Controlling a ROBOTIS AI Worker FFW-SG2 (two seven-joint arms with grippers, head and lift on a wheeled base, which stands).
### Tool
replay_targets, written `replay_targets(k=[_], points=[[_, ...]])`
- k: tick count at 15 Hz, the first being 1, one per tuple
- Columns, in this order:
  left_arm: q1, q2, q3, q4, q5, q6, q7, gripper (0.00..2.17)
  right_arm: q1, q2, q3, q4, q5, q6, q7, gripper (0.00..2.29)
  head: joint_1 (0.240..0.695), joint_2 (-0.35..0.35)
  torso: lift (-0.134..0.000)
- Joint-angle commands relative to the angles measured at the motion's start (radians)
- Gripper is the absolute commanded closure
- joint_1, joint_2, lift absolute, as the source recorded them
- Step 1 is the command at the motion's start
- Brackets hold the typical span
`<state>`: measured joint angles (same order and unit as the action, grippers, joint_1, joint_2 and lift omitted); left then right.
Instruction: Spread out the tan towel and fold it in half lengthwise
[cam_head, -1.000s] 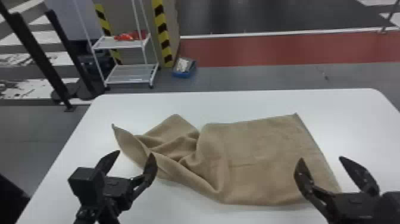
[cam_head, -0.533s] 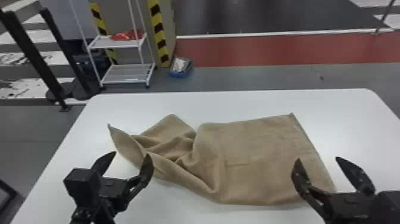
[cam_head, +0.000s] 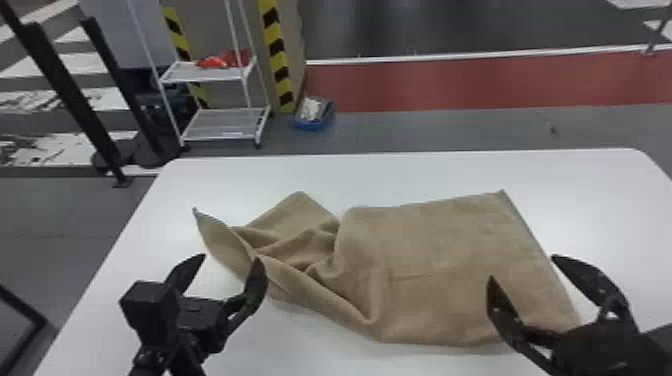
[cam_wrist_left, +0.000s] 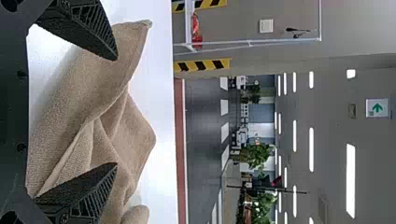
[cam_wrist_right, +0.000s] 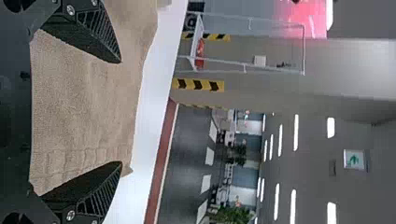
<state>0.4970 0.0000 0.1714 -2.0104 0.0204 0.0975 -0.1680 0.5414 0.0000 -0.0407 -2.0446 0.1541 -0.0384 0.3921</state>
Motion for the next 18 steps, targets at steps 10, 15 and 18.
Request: replay_targets(k=[10,15,18], points=[[-0.006,-0.003,0.014,0.018,0.012,0.000,-0.002,0.08,-0.031,-0.035,-0.430,0.047,0.117,-0.352,0.547,0.14,0.695,0.083,-0.125],[-0.006,-0.003,0.014,0.024,0.012,0.000,-0.002,0.08,-0.055,-0.041,-0.456,0.092,0.300,-0.379,0.585,0.21,0.695,0.023,-0.125],[-0.008,-0.003,0.020,0.024,0.013,0.000,-0.002,0.08,-0.074,-0.043,-0.447,0.106,0.360,-0.364,0.594,0.28,0.695,0.018,-0.125]])
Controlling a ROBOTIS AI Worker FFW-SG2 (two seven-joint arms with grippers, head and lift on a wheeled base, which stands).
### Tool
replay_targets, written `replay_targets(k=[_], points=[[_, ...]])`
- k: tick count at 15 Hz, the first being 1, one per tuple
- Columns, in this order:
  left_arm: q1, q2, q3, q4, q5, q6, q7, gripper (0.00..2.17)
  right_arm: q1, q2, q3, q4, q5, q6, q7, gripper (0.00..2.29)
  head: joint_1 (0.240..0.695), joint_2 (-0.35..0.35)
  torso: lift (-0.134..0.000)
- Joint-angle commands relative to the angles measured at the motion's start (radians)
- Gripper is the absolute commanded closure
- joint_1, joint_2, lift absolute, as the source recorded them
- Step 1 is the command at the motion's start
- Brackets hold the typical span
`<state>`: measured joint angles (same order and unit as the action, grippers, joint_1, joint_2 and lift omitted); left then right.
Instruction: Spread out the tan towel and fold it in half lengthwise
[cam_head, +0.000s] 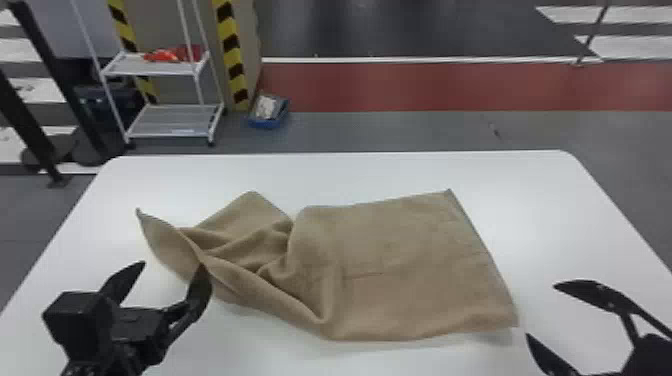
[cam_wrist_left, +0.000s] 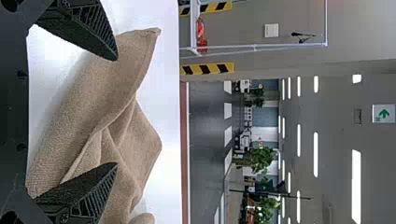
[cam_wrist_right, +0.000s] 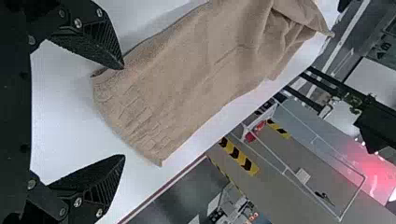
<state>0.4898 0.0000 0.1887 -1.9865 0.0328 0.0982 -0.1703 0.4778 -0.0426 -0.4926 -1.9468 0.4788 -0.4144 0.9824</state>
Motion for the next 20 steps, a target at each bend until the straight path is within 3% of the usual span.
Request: replay_targets(k=[1,9,10,19,20], points=[[0.001,-0.003,0.006,0.000,0.001,-0.001,0.000,0.08,-0.014,0.000,0.009,0.015,0.063,0.021,0.009,0.29,0.695,0.020,-0.125],[0.004,-0.003,0.002,-0.011,-0.001,0.002,0.000,0.08,-0.065,-0.013,0.039,0.091,0.086,0.046,0.022,0.48,0.695,0.018,-0.125],[0.004,-0.003,0.003,-0.012,-0.001,0.002,0.000,0.08,-0.073,-0.016,0.043,0.097,0.089,0.049,0.024,0.59,0.695,0.021,-0.125],[0.004,-0.003,0.000,-0.015,-0.001,0.005,0.000,0.08,-0.094,-0.019,0.065,0.111,0.129,0.095,0.038,0.59,0.695,0.020,-0.125],[0.004,-0.003,0.000,-0.015,-0.001,0.005,0.000,0.08,-0.107,-0.006,0.066,0.118,0.147,0.092,0.035,0.60,0.695,0.022,-0.125]])
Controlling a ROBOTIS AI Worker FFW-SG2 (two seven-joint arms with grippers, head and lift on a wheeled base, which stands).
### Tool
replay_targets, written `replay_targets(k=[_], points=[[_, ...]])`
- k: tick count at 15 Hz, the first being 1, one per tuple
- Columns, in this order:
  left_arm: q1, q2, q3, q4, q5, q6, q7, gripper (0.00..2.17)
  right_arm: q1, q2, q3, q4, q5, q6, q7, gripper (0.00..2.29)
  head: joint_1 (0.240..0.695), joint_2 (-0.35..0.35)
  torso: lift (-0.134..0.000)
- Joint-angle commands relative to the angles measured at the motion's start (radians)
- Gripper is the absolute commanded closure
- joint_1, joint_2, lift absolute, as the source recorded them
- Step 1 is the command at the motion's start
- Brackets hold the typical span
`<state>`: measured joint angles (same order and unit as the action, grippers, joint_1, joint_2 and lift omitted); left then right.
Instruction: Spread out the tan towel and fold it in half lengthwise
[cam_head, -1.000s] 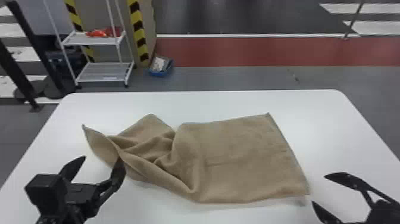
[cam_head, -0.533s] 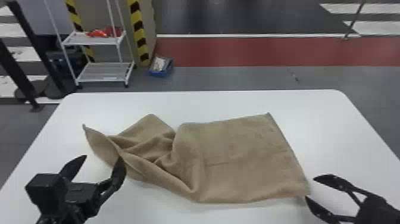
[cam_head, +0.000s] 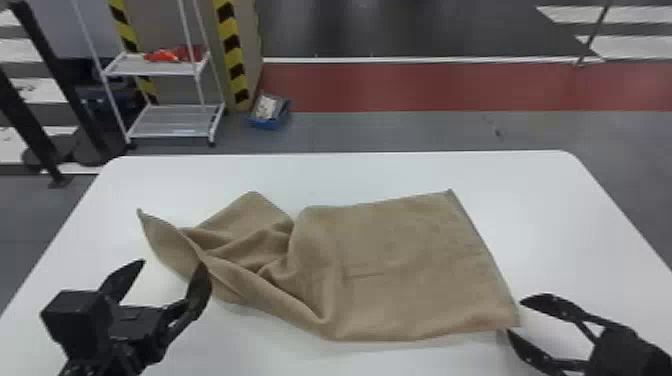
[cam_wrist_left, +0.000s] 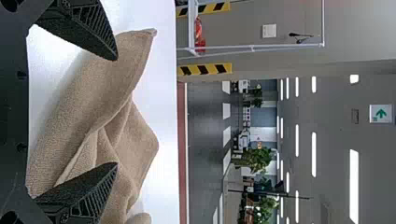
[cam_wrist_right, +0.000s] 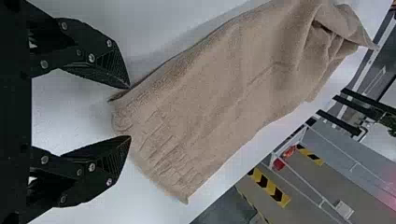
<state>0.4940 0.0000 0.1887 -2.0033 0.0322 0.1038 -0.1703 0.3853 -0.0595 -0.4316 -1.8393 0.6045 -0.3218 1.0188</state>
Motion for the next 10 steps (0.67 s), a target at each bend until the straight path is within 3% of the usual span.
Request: replay_targets(k=[1,4,6,10], points=[[0.000,-0.003,0.000,0.004,0.000,0.000,0.000,0.08,-0.020,0.012,0.011,0.017,0.027,-0.001,-0.003,0.69,0.695,0.024,-0.125],[0.001,-0.003,0.002,0.006,0.000,-0.003,0.000,0.08,-0.025,0.017,0.022,0.023,0.026,-0.007,-0.009,0.74,0.695,0.032,-0.125],[0.001,-0.003,0.003,0.008,0.000,-0.006,0.000,0.08,-0.026,0.015,0.007,0.022,0.015,-0.019,-0.013,1.12,0.695,0.042,-0.125],[0.001,-0.003,0.003,0.011,0.000,-0.006,0.000,0.08,-0.049,0.006,-0.090,0.035,-0.026,-0.056,-0.019,1.18,0.695,0.027,-0.125]])
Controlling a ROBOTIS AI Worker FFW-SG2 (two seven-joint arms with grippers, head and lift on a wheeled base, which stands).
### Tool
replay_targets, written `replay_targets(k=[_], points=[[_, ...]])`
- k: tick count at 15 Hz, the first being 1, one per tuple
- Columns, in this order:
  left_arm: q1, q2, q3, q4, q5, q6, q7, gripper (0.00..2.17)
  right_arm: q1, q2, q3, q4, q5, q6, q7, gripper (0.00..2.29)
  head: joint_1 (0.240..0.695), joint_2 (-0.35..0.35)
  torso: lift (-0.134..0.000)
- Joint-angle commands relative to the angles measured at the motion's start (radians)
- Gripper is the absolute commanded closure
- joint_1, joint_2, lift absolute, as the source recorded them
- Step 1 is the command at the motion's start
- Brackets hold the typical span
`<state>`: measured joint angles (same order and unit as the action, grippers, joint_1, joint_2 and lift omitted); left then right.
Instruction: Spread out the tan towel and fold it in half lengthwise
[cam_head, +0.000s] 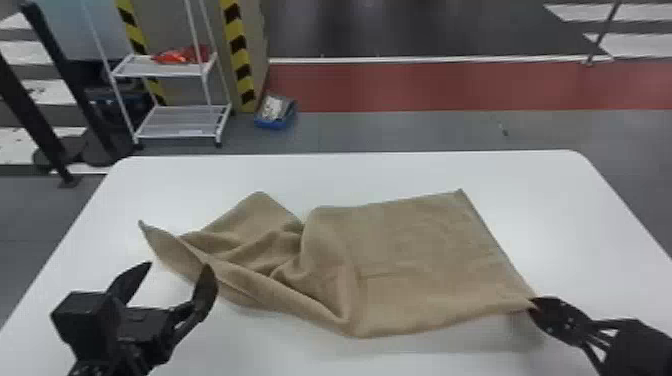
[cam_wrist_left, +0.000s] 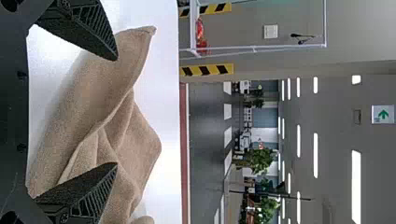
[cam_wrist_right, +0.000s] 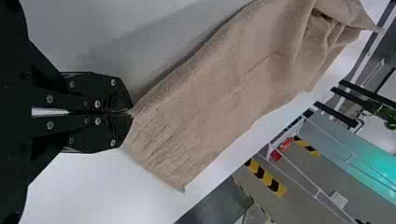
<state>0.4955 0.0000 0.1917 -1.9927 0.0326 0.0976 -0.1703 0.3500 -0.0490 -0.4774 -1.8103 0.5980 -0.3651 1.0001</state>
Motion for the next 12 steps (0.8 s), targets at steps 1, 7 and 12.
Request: replay_targets(k=[1,7,12], points=[[0.000,-0.003,0.000,0.000,0.000,0.000,0.000,0.08,-0.029,-0.014,-0.082,0.016,-0.021,-0.013,0.000,1.23,0.695,0.016,-0.125],[-0.003,-0.003,0.002,0.012,0.000,-0.003,0.000,0.08,-0.078,-0.074,-0.211,0.089,-0.026,-0.010,0.002,0.21,0.695,-0.144,-0.125],[0.000,-0.003,0.032,-0.001,0.001,-0.019,-0.071,0.08,-0.048,-0.068,-0.277,0.088,-0.198,-0.059,0.104,0.05,0.695,-0.164,-0.125]])
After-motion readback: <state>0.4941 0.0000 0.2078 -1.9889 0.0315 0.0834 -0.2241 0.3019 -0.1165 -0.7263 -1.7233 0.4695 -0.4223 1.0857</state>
